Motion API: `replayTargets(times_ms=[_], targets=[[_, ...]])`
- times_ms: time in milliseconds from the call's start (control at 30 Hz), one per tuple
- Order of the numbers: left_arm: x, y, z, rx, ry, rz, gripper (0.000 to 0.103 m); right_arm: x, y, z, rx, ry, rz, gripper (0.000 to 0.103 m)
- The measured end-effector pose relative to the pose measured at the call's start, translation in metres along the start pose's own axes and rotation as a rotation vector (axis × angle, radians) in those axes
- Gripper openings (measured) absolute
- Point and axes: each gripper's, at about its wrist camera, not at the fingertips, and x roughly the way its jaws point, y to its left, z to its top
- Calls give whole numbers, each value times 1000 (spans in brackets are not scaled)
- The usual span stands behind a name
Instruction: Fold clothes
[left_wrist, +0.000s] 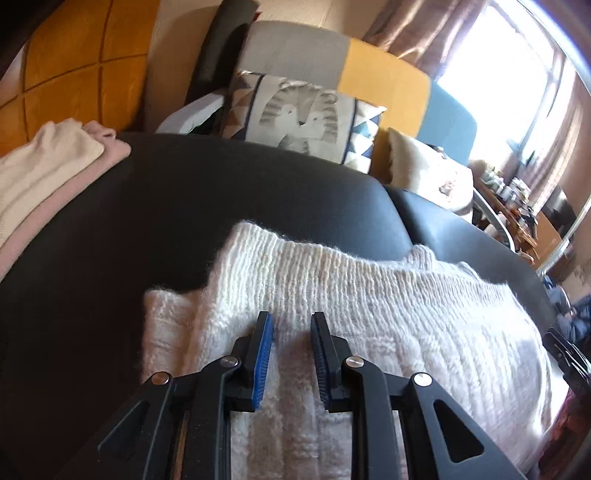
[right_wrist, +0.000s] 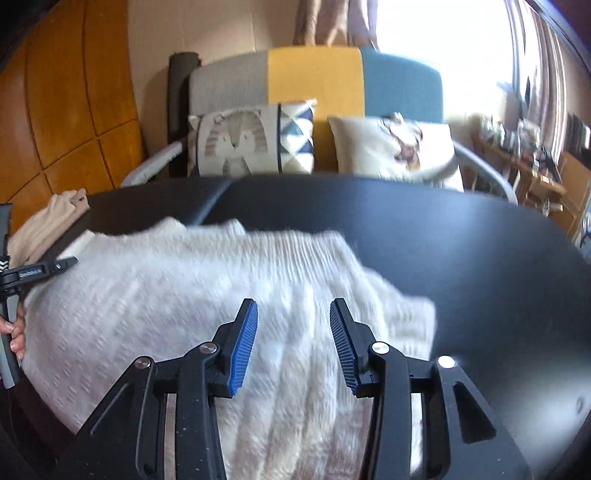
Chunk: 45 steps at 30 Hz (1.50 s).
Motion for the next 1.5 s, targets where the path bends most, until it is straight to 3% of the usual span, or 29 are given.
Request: replayTargets(times_ms=[67, 167, 267, 333, 533, 700, 800, 967, 1067, 1500], targets=[[1, -1, -3, 23, -9, 4, 21, 8, -9, -12, 50, 43, -9, 44], [1, -3, -5, 39, -10, 11, 22, 10, -25, -22, 134, 27, 22, 43], [0, -6, -6, 79, -2, 24, 22, 9, -35, -23, 192, 25, -42, 42], [-1, -8, -7, 118, 2, 37, 22, 13, -40, -26, 215, 39, -26, 42], [-1, -8, -8, 130, -4, 48, 22, 15, -33, -29, 184, 36, -61, 42], [-13, -19, -7, 178, 11, 88, 22, -6, -34, -22, 192, 3, -6, 44], [-32, -16, -14, 175, -19, 69, 22, -32, -28, -21, 203, -54, 47, 44], [-48, -2, -32, 136, -47, 37, 22, -47, -9, -42, 110, -10, 24, 44], [-50, 3, -41, 136, -50, 33, 22, -42, -9, -59, 99, 29, 0, 44], [-52, 19, -58, 101, -57, -6, 23, -34, -23, -70, 200, -27, -27, 44]])
